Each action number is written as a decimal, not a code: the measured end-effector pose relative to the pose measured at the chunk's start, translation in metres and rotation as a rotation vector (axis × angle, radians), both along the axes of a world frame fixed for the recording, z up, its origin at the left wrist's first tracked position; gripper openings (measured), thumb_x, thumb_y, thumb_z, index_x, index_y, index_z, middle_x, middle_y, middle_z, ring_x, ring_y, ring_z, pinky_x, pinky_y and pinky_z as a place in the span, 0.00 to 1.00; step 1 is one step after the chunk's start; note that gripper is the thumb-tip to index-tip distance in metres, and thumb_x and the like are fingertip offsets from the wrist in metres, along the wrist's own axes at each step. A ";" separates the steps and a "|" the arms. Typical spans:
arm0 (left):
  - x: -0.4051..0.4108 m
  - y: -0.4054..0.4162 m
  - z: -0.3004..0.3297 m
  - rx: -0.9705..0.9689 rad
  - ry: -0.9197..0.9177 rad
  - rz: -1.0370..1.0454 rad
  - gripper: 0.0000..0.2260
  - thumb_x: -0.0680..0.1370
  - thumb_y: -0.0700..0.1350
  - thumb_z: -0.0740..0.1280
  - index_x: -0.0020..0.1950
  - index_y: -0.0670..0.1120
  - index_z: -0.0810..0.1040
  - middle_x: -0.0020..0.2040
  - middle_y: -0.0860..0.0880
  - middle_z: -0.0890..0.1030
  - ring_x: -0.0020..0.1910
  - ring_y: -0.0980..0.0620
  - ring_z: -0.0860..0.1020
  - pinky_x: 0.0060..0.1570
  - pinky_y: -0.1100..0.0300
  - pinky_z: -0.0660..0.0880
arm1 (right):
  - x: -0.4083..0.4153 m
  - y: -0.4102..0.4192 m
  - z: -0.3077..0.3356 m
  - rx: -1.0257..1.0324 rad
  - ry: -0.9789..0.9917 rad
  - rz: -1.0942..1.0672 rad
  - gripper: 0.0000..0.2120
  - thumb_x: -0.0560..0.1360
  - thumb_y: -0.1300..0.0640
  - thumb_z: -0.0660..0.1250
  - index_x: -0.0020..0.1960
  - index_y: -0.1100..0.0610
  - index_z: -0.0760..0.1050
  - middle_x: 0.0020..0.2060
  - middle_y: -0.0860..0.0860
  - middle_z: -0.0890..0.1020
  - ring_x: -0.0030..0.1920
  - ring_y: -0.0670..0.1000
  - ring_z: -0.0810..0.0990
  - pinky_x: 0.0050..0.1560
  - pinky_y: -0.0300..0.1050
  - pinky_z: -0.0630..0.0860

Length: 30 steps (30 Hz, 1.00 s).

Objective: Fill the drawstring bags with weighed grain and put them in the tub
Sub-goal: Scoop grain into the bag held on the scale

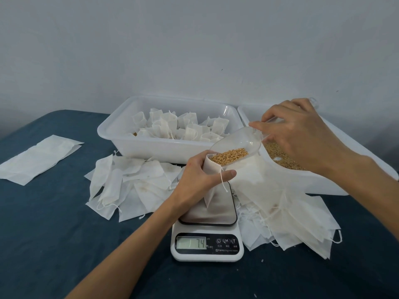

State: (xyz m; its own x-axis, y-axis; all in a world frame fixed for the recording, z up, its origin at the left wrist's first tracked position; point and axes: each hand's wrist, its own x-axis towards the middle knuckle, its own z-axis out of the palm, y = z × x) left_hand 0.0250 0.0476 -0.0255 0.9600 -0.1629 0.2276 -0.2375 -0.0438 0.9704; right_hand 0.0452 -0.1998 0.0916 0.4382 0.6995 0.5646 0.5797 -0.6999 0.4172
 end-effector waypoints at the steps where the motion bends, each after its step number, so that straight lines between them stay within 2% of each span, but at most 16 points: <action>1: 0.000 0.000 0.000 0.001 -0.003 -0.001 0.18 0.69 0.52 0.82 0.57 0.53 0.83 0.52 0.51 0.88 0.55 0.50 0.85 0.61 0.47 0.81 | 0.000 0.000 0.000 -0.001 -0.002 -0.001 0.22 0.69 0.70 0.76 0.60 0.55 0.83 0.49 0.55 0.82 0.50 0.60 0.80 0.58 0.60 0.69; 7: -0.001 0.001 0.001 -0.010 0.006 -0.001 0.21 0.70 0.52 0.82 0.60 0.50 0.82 0.54 0.51 0.87 0.57 0.50 0.85 0.64 0.44 0.79 | 0.002 0.000 0.000 0.002 -0.022 -0.002 0.22 0.68 0.68 0.78 0.60 0.54 0.83 0.50 0.54 0.81 0.50 0.59 0.80 0.59 0.59 0.69; 17: -0.002 0.000 0.002 -0.023 0.002 0.001 0.17 0.71 0.48 0.82 0.57 0.50 0.82 0.52 0.50 0.87 0.56 0.48 0.85 0.63 0.44 0.80 | 0.003 -0.001 -0.002 0.005 -0.029 0.006 0.22 0.69 0.68 0.77 0.61 0.54 0.83 0.50 0.54 0.81 0.50 0.58 0.79 0.59 0.59 0.68; 21: -0.001 -0.001 0.001 -0.026 0.005 0.007 0.19 0.70 0.50 0.82 0.58 0.51 0.82 0.53 0.50 0.87 0.56 0.48 0.85 0.63 0.43 0.79 | 0.003 -0.001 -0.002 0.005 -0.037 0.006 0.22 0.69 0.67 0.77 0.61 0.54 0.83 0.50 0.54 0.81 0.50 0.58 0.79 0.59 0.59 0.68; 30: 0.000 -0.002 0.000 -0.038 0.004 0.017 0.22 0.67 0.51 0.82 0.59 0.51 0.82 0.54 0.51 0.87 0.56 0.50 0.85 0.62 0.48 0.80 | 0.002 0.000 0.000 0.004 -0.057 0.016 0.21 0.69 0.67 0.77 0.60 0.54 0.83 0.50 0.54 0.81 0.50 0.59 0.79 0.60 0.58 0.67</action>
State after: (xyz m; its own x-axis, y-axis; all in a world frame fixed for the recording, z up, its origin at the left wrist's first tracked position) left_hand 0.0251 0.0457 -0.0251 0.9635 -0.1375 0.2299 -0.2335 -0.0108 0.9723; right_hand 0.0477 -0.2000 0.0912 0.3936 0.7041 0.5910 0.5663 -0.6921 0.4475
